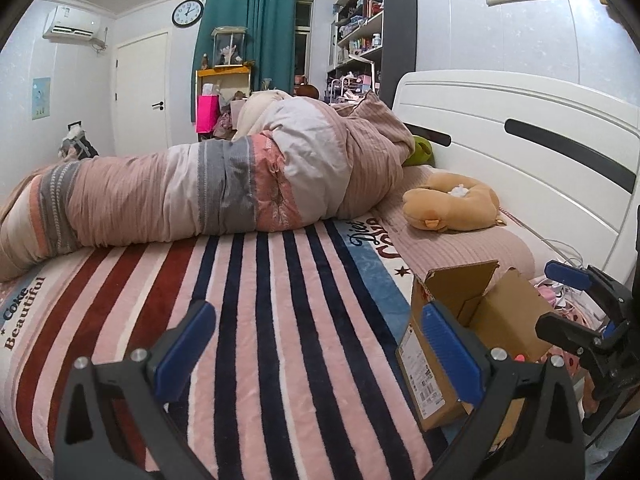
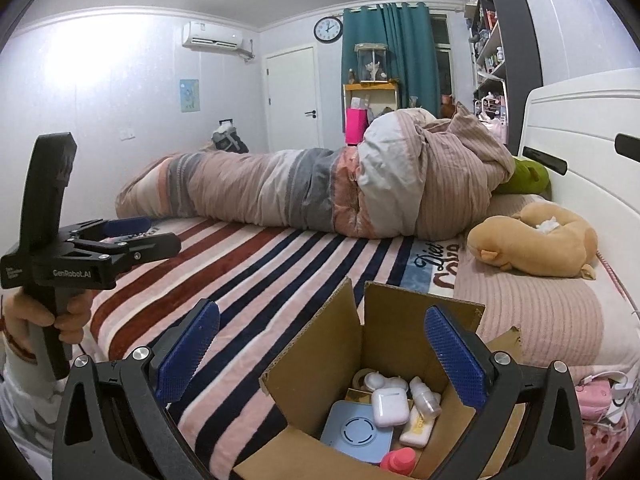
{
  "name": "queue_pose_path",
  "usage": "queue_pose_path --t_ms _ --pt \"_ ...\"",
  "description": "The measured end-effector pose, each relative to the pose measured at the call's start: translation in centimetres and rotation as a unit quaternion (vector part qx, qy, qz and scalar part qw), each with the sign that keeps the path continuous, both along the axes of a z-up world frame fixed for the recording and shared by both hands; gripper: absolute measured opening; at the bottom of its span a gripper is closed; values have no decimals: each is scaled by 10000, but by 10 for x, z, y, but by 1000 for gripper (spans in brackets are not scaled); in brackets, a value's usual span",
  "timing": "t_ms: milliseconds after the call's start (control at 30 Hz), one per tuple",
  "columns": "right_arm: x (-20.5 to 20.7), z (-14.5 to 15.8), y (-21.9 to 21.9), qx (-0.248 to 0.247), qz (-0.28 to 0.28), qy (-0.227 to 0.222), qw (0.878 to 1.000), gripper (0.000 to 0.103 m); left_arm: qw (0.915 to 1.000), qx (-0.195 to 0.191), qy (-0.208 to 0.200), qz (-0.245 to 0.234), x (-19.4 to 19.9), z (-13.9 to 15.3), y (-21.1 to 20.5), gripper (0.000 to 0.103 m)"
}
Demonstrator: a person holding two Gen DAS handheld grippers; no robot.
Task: Organize rigid objects
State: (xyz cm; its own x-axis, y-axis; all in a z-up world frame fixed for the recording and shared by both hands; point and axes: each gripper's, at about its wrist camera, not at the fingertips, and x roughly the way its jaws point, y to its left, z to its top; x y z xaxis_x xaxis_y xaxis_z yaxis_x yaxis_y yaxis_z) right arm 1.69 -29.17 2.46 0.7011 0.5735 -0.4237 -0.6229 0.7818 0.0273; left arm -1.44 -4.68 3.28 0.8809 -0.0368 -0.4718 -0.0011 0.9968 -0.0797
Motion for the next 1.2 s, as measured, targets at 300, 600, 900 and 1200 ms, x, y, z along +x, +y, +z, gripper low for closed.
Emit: queue_pose_path --t_ms 300,600,900,1200 --pt "0 0 -1 26 6 11 10000 103 10000 19 -1 19 0 0 -1 102" --pt "-8 2 3 42 0 9 10000 103 10000 17 -10 36 -2 1 0 102" --pt "-9 3 4 54 1 11 10000 103 10000 34 -8 70 -3 -1 -1 102" --pt "-9 2 5 59 -16 22 10000 103 10000 25 -6 64 -3 -1 0 102"
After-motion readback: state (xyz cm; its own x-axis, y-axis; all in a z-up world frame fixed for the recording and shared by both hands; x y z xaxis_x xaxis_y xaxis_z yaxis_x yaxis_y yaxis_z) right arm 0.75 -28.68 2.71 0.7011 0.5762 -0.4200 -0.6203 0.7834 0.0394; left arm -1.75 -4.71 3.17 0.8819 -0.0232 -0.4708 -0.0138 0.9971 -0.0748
